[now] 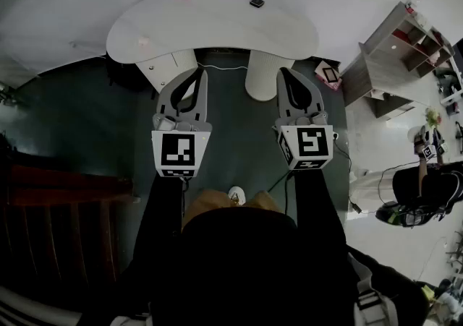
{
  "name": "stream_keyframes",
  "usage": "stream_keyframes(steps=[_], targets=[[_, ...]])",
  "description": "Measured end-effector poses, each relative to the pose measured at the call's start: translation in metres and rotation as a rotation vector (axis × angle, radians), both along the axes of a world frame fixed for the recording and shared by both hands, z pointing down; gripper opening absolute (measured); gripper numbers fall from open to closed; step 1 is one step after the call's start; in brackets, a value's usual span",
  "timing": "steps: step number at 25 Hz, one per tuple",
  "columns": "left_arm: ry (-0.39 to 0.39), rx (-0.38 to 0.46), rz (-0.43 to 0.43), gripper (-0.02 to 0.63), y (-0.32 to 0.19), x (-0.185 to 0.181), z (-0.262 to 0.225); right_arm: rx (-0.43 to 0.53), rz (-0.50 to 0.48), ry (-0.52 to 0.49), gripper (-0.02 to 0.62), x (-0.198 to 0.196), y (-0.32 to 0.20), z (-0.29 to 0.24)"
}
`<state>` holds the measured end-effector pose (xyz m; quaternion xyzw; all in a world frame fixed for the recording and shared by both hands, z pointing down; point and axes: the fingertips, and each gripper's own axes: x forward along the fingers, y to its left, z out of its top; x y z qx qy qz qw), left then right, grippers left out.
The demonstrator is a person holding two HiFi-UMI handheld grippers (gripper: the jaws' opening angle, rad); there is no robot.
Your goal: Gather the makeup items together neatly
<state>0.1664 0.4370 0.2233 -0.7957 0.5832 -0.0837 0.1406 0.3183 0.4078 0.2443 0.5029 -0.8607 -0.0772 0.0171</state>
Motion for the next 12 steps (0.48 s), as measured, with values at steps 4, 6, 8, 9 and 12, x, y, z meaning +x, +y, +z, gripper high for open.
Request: stream_keyframes(steps=[4,6,8,9,12], targets=[[0.004,0.007,0.005,0.014,0.0012,-0.0035,0.0015,0.001,0.001,0.009,0.026,-0.0043,0.0000,0.0040],[0.005,0.004,0.003,0.015,0.0009,-0.0051,0.0023,0.003,0.000,0.010,0.026,-0.0056,-0.0004,0.0045],[0.003,0.002,-0.002,0.014,0.0011,-0.0065,0.0037,0.003,0.001,0.003,0.026,-0.0052,-0.0010,0.0051],[0.003,0.001,-0.004,0.015,0.0012,-0.0069,0.0047,0.002,0.002,0.001,0.026,-0.0044,-0.0016,0.0056],[0.016,-0.004,-0.003,0.015,0.0000,-0.0089,0.0066,-0.001,0.005,0.002,0.026,-0.0033,-0.0045,0.0064]])
